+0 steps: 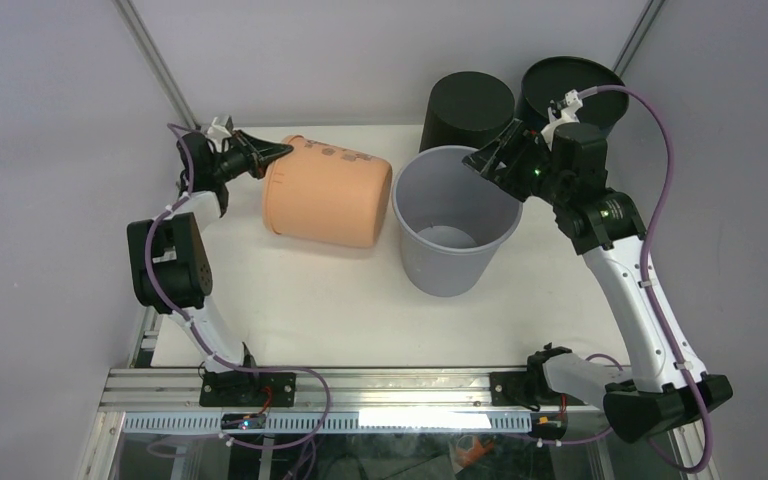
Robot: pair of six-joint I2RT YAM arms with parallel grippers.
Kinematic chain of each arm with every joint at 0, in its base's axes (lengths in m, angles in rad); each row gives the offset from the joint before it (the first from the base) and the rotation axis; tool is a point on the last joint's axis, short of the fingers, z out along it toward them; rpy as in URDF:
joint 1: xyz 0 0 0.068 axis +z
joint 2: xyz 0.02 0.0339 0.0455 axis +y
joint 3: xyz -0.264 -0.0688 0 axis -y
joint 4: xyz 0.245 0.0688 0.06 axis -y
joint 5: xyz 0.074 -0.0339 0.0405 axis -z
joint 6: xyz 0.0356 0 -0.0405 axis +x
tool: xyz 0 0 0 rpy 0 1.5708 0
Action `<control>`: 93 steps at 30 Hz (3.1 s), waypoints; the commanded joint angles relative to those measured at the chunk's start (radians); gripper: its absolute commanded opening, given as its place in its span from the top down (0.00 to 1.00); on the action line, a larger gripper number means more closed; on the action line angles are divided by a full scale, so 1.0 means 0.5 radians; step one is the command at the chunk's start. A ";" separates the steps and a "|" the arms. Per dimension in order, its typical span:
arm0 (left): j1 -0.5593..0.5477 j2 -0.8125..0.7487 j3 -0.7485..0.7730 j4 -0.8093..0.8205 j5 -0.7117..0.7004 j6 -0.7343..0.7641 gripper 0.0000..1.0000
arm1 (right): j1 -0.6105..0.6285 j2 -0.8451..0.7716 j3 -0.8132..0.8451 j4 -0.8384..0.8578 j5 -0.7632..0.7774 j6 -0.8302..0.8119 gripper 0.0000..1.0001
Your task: Turn the large container upside down
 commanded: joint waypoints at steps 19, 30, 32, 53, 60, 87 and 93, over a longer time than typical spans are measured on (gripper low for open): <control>0.299 0.058 -0.120 -0.634 -0.026 0.629 1.00 | 1.180 1.729 1.971 -0.688 0.638 -0.657 0.26; 0.343 0.016 -0.124 -0.768 -0.073 0.741 1.00 | 1.090 1.781 1.674 -0.738 1.053 -0.522 0.26; 0.345 0.019 -0.124 -0.769 -0.073 0.740 1.00 | 1.081 1.653 1.479 -0.735 1.208 -0.480 0.26; 0.331 -0.042 -0.118 -0.930 -0.160 0.894 1.00 | 0.919 1.402 0.739 0.434 0.199 -0.059 0.18; 0.327 -0.025 -0.018 -1.140 -0.212 1.048 0.87 | 0.899 1.564 0.735 0.665 -0.045 0.085 0.18; 0.048 -0.414 0.614 -2.227 -1.096 1.819 0.51 | 0.846 1.575 0.690 0.614 -0.016 0.130 0.20; 0.044 -0.435 0.660 -2.259 -1.081 1.813 0.71 | 0.843 1.600 0.705 0.676 -0.074 0.135 0.20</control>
